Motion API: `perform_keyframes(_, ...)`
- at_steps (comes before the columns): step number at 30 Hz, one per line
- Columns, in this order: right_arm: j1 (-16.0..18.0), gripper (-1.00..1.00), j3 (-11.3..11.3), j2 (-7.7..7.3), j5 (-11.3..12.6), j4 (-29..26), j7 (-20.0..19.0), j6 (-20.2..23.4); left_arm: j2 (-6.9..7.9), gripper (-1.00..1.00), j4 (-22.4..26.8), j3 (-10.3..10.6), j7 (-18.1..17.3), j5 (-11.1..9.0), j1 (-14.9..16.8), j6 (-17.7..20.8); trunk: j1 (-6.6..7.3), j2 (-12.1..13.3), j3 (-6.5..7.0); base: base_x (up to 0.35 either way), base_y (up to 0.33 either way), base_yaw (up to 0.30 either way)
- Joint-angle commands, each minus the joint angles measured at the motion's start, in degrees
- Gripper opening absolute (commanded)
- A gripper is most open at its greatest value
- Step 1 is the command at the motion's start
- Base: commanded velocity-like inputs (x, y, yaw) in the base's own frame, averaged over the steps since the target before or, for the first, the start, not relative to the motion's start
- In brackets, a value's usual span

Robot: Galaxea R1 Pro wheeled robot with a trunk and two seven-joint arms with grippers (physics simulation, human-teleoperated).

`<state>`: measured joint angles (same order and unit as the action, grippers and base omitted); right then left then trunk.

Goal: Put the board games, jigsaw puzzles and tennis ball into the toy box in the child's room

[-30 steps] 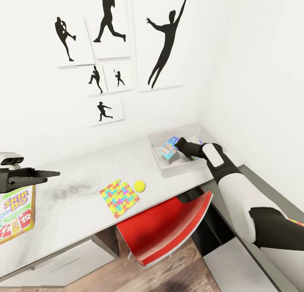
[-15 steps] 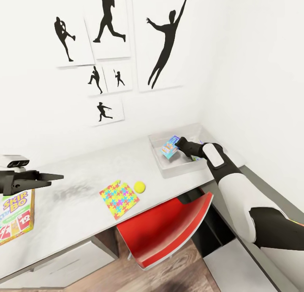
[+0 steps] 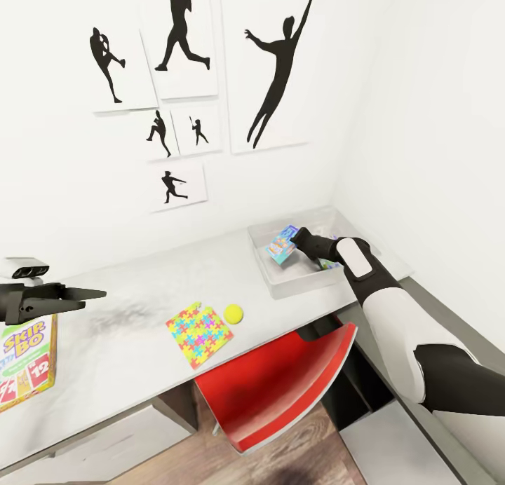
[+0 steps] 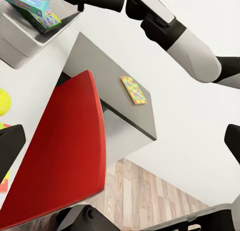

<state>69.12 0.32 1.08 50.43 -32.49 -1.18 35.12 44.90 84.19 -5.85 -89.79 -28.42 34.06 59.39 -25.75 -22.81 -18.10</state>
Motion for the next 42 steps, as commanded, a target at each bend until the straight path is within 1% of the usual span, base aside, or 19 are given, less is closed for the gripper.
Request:
perform_keyframes(1, 0.05, -1.00, 0.03, -0.02, -0.06, 0.05, -0.11, 0.18, 0.01, 1.00, 0.01, 0.00, -0.21, -0.07, 0.05, 0.61, -0.03, -0.11, -0.10, 0.020, 0.007, 0.000)
perform_keyframes(19, 0.05, -1.00, 0.22, -0.01, -0.07, 0.53, 0.03, 0.31, -0.23, 1.00, 0.01, 0.02, -0.21, -0.15, 0.05, 0.61, -0.03, -0.11, -0.10, 0.073, 0.031, 0.000)
perform_keyframes(26, 0.05, -1.00, 0.20, -0.10, -0.07, 0.62, 0.25, 0.30, -0.07, 1.00, 0.01, 0.11, -0.21, 0.05, 0.05, 0.61, -0.03, -0.11, -0.10, 0.038, 0.008, 0.000)
perform_keyframes(29, 0.05, -1.00, 0.25, -0.11, -0.07, 1.72, 0.28, 0.35, 0.01, 1.00, 0.01, 0.13, -0.21, 0.10, 0.05, 0.61, -0.03, -0.11, -0.10, 0.004, 0.001, 0.000)
perform_keyframes(35, 0.05, -1.00, 0.37, -0.08, -0.15, 5.96, 0.30, 0.16, 0.09, 1.00, 0.01, 0.14, -0.21, 0.11, 0.05, 0.61, -0.03, -0.11, -0.10, 0.000, 0.000, 0.000)
perform_keyframes(42, 0.05, -1.00, 0.38, 0.05, -0.86, 6.78, 0.30, 0.13, 0.04, 1.00, 0.01, 0.14, -0.21, 0.10, 0.05, 0.61, -0.03, -0.11, -0.10, 0.000, 0.000, 0.000)
